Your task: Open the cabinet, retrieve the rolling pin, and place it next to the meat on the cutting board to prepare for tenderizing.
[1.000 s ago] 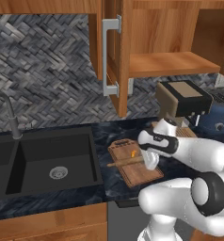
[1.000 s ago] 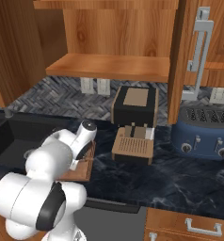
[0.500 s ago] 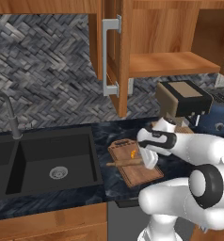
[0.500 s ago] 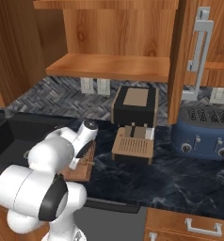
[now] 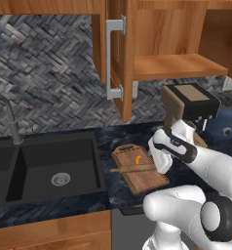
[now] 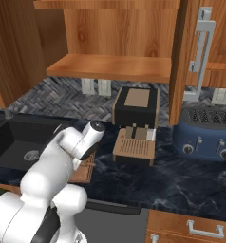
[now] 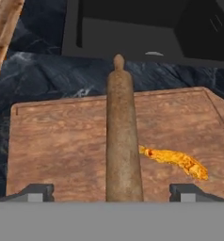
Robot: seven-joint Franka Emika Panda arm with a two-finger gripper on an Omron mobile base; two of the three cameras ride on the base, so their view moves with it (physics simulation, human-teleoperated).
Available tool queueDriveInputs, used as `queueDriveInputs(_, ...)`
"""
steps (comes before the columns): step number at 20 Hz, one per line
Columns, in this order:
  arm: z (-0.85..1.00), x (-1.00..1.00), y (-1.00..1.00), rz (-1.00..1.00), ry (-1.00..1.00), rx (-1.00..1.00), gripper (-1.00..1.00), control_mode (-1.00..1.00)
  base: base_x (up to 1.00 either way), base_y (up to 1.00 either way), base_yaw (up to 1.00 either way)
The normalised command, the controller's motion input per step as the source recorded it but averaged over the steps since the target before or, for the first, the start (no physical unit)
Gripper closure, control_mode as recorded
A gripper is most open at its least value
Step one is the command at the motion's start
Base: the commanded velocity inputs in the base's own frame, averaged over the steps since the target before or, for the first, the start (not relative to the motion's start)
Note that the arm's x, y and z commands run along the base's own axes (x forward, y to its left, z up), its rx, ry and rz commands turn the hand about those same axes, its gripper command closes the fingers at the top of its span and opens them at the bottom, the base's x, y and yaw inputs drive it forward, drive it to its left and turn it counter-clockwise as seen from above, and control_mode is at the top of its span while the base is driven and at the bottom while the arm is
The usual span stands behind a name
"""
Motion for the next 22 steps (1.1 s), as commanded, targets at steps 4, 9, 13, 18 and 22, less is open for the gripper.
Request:
queueDriveInputs(4, 0.54, -0.23, -0.24, -0.06, 0.00, 0.09, -1.00, -1.00, 0.00, 0.00, 0.00)
queueDriveInputs(9, 0.63, -0.22, -0.27, -0.06, 0.00, 0.09, -1.00, -1.00, 0.00, 0.00, 0.00)
queueDriveInputs(13, 0.69, -0.24, -0.33, -0.07, 0.00, 0.09, -1.00, -1.00, 0.00, 0.00, 0.00)
queueDriveInputs(18, 0.63, -0.24, -0.26, -0.07, 0.00, 0.07, -1.00, -1.00, 0.00, 0.00, 0.00)
queueDriveInputs(22, 0.62, -0.24, -0.08, -0.06, 0.00, 0.05, -1.00, -1.00, 0.00, 0.00, 0.00)
